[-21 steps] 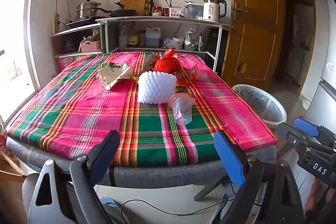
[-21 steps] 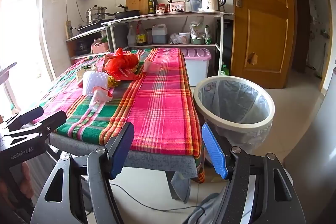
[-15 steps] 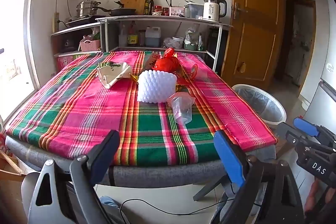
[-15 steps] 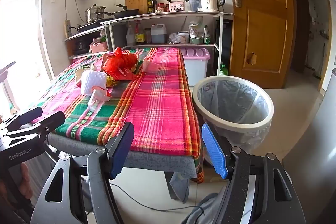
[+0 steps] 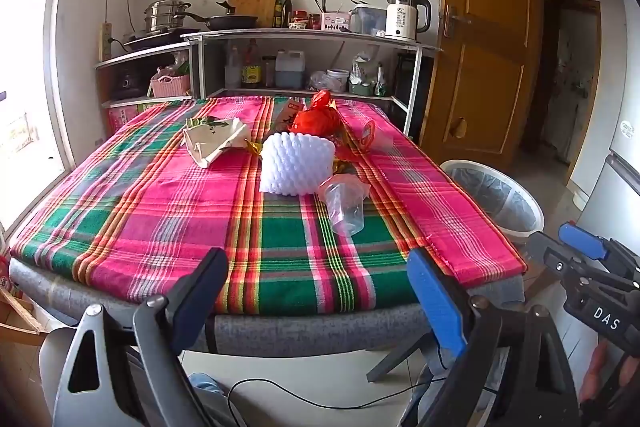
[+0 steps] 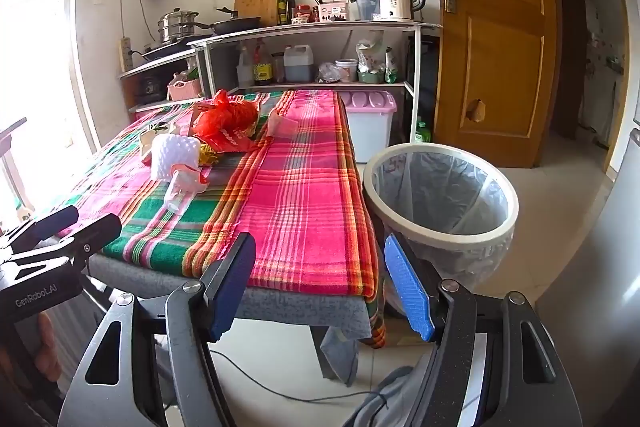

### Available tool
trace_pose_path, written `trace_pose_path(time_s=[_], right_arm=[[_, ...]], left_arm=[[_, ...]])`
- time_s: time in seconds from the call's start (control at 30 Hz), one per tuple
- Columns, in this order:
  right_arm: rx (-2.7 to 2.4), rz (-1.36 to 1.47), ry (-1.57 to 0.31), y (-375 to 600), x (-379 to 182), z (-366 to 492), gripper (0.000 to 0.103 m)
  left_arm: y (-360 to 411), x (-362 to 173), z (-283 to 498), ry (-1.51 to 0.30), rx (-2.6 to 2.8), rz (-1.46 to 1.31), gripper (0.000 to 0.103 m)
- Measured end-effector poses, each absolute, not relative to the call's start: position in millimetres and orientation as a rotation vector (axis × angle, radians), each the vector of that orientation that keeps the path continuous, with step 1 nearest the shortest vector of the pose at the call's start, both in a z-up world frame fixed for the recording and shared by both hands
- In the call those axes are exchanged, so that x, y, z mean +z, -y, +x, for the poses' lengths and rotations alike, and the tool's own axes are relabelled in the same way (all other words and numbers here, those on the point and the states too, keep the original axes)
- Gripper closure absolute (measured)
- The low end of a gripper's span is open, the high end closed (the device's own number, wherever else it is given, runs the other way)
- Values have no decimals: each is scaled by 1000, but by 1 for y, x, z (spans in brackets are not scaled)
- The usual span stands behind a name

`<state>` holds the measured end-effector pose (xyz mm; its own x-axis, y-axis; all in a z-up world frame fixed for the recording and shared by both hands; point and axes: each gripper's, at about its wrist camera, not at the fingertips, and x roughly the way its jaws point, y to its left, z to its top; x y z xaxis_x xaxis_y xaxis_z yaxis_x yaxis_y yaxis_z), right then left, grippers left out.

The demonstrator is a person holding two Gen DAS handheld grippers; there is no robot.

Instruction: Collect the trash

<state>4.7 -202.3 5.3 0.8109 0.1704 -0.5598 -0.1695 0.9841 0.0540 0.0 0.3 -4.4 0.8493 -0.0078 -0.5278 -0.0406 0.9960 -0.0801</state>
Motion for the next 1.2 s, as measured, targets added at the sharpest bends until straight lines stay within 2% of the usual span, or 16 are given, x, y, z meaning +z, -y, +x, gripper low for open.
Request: trace_pose_path(time_s=[1.2], right_arm=[[175, 2, -602, 202, 6, 4, 35]], left_arm=[[2, -2, -1, -552, 14, -88, 11]])
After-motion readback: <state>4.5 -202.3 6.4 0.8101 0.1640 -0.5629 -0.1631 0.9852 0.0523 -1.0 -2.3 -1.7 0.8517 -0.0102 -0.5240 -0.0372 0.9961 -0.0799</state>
